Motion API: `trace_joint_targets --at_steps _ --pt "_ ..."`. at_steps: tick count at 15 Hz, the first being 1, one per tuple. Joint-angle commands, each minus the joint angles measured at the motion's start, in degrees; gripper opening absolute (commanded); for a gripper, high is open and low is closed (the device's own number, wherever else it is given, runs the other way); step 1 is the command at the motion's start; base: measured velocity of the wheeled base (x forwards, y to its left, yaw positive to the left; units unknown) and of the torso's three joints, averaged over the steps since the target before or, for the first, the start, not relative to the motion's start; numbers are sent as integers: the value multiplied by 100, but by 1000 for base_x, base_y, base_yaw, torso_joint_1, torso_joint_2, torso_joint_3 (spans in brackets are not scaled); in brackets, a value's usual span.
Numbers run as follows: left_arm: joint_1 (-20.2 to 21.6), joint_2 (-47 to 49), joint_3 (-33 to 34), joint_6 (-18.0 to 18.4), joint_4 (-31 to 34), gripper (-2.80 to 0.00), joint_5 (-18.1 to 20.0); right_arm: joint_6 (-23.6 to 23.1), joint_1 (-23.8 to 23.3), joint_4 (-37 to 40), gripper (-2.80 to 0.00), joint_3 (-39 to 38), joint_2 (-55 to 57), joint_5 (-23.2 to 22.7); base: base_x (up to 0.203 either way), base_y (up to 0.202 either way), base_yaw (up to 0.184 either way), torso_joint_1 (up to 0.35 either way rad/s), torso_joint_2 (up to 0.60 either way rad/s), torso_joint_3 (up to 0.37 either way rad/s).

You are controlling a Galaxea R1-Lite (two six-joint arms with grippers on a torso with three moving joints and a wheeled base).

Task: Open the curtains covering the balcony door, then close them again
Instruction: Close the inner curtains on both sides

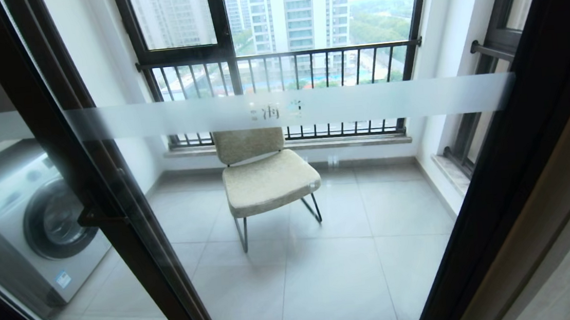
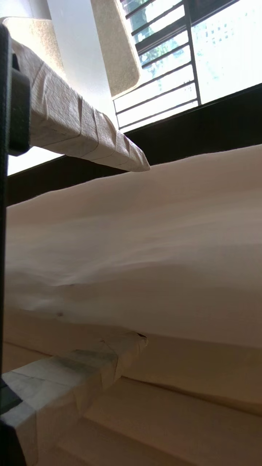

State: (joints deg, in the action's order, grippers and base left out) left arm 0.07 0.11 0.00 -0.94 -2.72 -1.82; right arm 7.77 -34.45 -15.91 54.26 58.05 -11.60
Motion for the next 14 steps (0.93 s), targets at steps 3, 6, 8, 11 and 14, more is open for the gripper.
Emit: trace_joint_targets --at_steps 3,6,8,11,14 --pt "1 -2 0 -3 -7 -280 -3 23 0 -560 0 41 614 -35 0 0 0 0 0 0" --pt "1 -2 0 -3 -8 -280 -3 35 0 -711 0 176 850 -45 0 0 0 0 0 0" --pt "1 -2 0 -3 -9 -280 -3 40 17 -712 0 242 944 -94 0 0 0 0 0 0" --pt "1 -2 0 -3 -9 -280 -3 194 26 -859 -280 264 963 -498 0 0 0 0 0 0" --pt "1 -2 0 -3 -9 -280 -3 275 72 -870 -280 322 963 -802 0 0 0 0 0 0"
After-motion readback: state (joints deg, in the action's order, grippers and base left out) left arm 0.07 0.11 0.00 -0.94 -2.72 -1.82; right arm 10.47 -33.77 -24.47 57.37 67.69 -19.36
